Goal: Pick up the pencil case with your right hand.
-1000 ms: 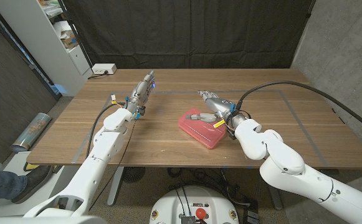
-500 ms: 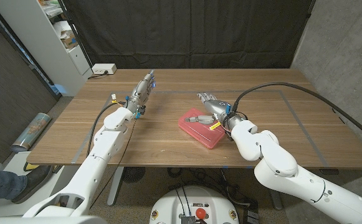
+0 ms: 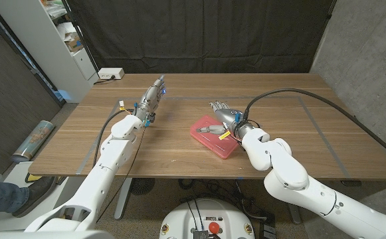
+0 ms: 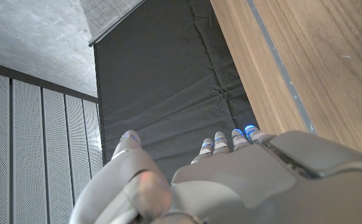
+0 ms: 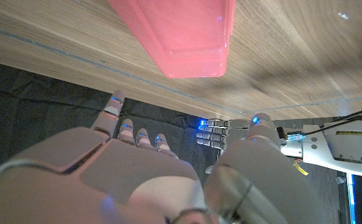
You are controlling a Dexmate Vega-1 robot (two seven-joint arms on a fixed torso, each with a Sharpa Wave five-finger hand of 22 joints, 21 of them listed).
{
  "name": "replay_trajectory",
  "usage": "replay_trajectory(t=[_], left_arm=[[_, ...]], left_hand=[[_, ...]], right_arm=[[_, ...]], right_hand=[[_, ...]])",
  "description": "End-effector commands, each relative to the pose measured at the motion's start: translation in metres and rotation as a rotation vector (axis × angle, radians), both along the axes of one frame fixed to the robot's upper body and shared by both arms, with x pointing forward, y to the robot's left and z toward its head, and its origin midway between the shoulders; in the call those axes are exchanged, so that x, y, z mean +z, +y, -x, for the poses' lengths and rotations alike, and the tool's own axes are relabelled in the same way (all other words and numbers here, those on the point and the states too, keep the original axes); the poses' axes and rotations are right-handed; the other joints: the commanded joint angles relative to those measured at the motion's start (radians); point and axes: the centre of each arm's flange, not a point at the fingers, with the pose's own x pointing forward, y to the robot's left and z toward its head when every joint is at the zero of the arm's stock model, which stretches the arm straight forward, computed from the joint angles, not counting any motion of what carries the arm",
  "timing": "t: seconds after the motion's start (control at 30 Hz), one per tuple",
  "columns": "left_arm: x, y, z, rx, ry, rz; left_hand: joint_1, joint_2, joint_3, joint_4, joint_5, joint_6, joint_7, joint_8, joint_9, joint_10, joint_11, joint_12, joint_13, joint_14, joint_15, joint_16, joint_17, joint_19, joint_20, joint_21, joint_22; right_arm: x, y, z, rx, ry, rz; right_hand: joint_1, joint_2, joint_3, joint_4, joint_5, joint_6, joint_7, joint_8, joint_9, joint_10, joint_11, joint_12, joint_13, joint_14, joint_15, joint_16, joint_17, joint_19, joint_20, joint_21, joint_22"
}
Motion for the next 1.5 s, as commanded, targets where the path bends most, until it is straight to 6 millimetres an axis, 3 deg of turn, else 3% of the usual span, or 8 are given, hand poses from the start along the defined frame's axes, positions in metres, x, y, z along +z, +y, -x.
replay_trajectory(t=[0.03,0.4,0.53,1.5], left_arm=[[0.001,0.003,-0.003,-0.001,0.001,0.007],[0.002,0.0,-0.008,0.0,0.008,0.008],[0.003,-0.001,-0.01,-0.001,0.01,0.002],[0.001,-0.005,-0.013,-0.007,0.02,-0.006]], left_hand=[[0.008,0.007,-0.003,-0.003,-0.001,-0.002,-0.01,0.004,0.004,0.002,0.004,-0.001,0.004,-0.03,0.005,0.0,0.003,-0.057,0.003,0.001,0.003],[0.007,0.008,-0.004,-0.003,-0.003,-0.001,-0.011,0.004,0.004,0.003,0.004,-0.001,0.004,-0.03,0.005,-0.001,0.003,-0.058,0.004,0.001,0.003],[0.007,0.008,-0.004,-0.003,-0.004,-0.002,-0.011,0.003,0.004,0.004,0.004,-0.001,0.004,-0.03,0.005,0.0,0.003,-0.059,0.004,0.0,0.003],[0.007,0.012,-0.007,-0.004,-0.009,0.002,-0.012,0.004,0.004,0.004,0.003,-0.001,0.004,-0.028,0.007,0.0,0.003,-0.058,0.006,0.002,0.003]], right_arm=[[-0.002,0.008,-0.005,-0.023,0.031,0.013],[-0.007,0.011,-0.007,-0.079,0.029,0.037],[-0.01,0.014,-0.006,-0.09,0.022,0.04],[-0.027,0.019,-0.019,-0.119,0.046,0.061]], right_hand=[[-0.004,-0.009,-0.009,0.002,0.009,-0.055,0.011,0.002,0.005,0.0,0.013,0.005,0.002,-0.001,0.003,0.005,0.003,-0.007,0.005,-0.004,0.003],[-0.007,-0.011,-0.021,0.003,0.009,-0.078,0.021,0.001,0.005,-0.013,0.028,0.004,0.002,0.0,0.005,0.008,0.003,-0.009,0.005,-0.001,0.004],[-0.006,-0.011,-0.026,0.003,0.01,-0.077,0.031,0.006,0.006,-0.016,0.029,0.004,0.002,-0.001,0.005,0.009,0.003,-0.01,0.005,-0.001,0.004],[-0.002,-0.005,-0.034,0.003,0.012,-0.078,0.033,0.012,0.006,-0.019,0.027,0.007,0.002,-0.007,0.004,0.009,0.003,-0.011,0.005,0.001,0.004]])
